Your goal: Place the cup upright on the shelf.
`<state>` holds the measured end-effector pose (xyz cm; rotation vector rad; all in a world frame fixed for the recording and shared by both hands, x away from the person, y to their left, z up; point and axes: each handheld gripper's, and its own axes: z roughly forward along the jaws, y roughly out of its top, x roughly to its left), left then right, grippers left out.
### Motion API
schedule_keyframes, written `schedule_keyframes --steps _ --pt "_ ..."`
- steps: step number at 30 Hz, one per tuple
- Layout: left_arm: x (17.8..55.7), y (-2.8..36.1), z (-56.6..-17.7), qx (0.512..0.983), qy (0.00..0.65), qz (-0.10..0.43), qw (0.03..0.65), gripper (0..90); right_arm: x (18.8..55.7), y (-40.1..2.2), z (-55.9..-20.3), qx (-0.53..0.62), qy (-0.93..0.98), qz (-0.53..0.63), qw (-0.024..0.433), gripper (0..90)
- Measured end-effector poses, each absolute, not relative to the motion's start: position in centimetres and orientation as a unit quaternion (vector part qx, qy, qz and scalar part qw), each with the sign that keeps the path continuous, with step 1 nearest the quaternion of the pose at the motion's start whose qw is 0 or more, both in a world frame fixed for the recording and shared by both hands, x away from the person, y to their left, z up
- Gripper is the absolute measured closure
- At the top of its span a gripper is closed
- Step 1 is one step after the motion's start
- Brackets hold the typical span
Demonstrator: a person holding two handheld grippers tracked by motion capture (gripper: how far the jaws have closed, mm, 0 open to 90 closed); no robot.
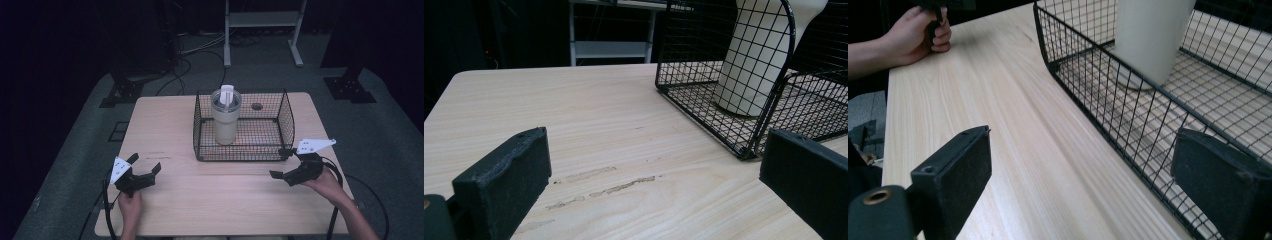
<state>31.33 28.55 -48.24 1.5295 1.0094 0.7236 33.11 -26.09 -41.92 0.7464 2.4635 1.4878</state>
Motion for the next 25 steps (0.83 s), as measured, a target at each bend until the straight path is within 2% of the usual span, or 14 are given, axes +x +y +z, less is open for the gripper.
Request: schedule_keyframes --steps 25 --pt "31.3 28.5 -48.2 0.647 0.427 0.306 0.553 0.0 31.0 -27.2 -45.0 0.270 0.823 0.493 0.079 8.7"
